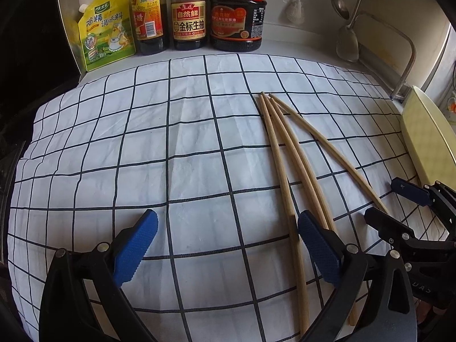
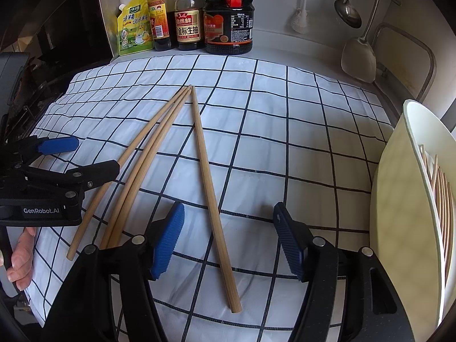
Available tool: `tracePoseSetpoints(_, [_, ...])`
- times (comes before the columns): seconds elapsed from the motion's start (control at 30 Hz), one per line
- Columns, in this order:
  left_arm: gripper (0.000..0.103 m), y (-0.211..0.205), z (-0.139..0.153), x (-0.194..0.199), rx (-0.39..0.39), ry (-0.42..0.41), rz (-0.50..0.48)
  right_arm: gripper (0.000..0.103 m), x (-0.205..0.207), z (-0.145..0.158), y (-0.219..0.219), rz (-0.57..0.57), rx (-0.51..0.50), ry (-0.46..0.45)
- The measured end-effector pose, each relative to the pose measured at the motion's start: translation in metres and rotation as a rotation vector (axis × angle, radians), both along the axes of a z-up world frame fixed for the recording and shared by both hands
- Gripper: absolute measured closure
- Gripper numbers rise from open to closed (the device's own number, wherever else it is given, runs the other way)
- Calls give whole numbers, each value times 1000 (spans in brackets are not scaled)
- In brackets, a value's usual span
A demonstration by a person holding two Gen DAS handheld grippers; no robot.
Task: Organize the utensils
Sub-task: 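Lower both open tools toward single chopsticks at the edge of the row, then close the right tool on one chopstick while the left tool grasps another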
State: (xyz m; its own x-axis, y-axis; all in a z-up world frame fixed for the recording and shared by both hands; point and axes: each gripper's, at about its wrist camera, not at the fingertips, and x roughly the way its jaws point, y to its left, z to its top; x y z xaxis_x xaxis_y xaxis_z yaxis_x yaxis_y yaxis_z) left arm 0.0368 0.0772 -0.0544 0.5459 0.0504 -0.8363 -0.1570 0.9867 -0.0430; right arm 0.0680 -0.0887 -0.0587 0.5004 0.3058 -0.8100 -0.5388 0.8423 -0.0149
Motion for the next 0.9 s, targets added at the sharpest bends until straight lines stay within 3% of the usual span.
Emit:
tracePoseSetpoints(0.1, [6, -3, -2, 3, 33, 8, 2, 40, 0, 0, 0, 0, 0, -1])
tracePoseSetpoints(0.4, [5, 2, -1, 13, 33, 32, 37, 39, 7, 0, 5, -2, -3, -4])
tracePoseSetpoints(0.63, [7, 2, -2, 17, 35, 5, 35, 42, 14, 0, 12, 17, 0, -14])
tracePoseSetpoints(0.67, [11, 1, -1, 16, 36, -2, 28, 45, 12, 0, 13, 26, 0, -17])
tracePoseSetpoints(0.73, [27, -5, 2, 12, 46, -22, 3, 61, 8, 1, 16, 51, -7, -20])
tracePoseSetpoints(0.8, [51, -12, 5, 9, 46, -33, -28, 71, 4, 1, 21, 67, -14, -20])
tracePoseSetpoints(0.83, [56, -15, 6, 8, 45, -37, -40, 77, 3, 2, 23, 77, -16, -22])
tracePoseSetpoints(0.9, [78, -19, 7, 5, 38, -40, -58, 89, 0, 2, 25, 87, -18, -29])
